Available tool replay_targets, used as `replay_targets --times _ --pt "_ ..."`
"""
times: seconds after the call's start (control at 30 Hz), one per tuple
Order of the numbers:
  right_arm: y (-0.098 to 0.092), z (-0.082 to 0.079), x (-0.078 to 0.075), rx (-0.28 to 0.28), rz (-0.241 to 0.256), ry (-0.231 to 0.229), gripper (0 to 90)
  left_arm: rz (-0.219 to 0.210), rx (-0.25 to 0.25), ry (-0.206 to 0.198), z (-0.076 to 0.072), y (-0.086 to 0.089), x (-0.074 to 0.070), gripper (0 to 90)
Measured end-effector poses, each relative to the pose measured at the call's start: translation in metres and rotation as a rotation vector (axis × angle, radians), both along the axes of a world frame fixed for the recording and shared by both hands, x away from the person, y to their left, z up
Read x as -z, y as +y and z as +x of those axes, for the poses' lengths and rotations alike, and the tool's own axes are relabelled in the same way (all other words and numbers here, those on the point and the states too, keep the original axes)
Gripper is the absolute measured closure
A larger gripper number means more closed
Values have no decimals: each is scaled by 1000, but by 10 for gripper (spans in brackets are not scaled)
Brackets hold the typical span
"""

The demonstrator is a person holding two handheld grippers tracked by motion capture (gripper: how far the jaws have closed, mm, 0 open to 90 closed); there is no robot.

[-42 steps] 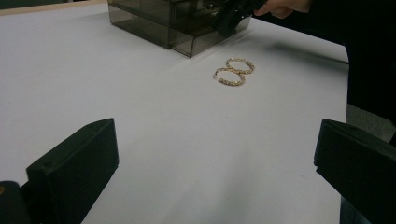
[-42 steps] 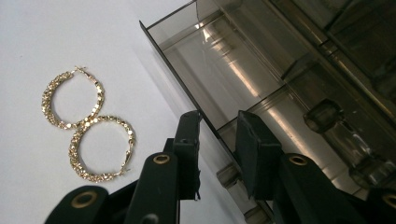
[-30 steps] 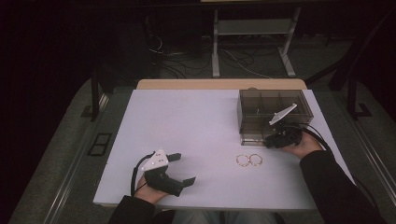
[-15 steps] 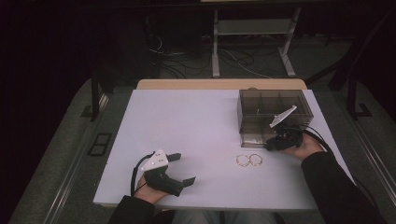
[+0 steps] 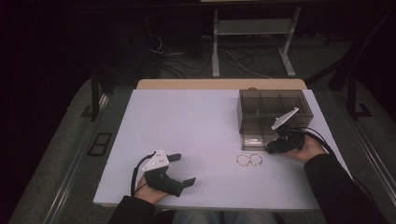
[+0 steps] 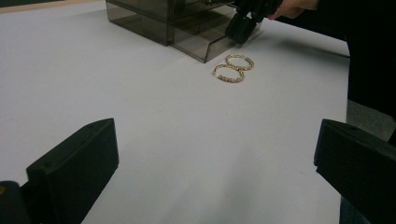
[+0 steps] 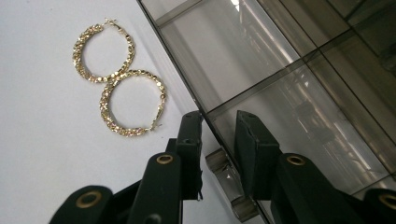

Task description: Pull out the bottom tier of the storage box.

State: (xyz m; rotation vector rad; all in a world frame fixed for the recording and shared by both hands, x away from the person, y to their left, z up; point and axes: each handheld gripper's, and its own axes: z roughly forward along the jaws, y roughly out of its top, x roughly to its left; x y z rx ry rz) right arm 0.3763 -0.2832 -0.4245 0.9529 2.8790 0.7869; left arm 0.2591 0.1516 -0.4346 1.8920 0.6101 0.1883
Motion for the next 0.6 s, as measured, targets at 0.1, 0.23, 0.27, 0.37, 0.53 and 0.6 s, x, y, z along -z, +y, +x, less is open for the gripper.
replay_targets --times 0.1,0.23,0.27,0.37,0.53,0.6 --pt "0 -1 0 -2 -1 1 708 0 -1 1 0 0 0 0" --pt "0 -2 0 -1 2 2 708 1 0 0 0 0 0 0" --pt "0 -2 0 -1 2 2 708 2 0 1 0 0 0 0" --pt "0 -2 0 0 1 3 708 3 1 -1 0 0 0 0" --pt "0 -3 0 -4 -2 9 711 3 1 0 0 0 0 0" --pt "0 -4 0 -5 -2 10 711 4 1 0 0 0 0 0"
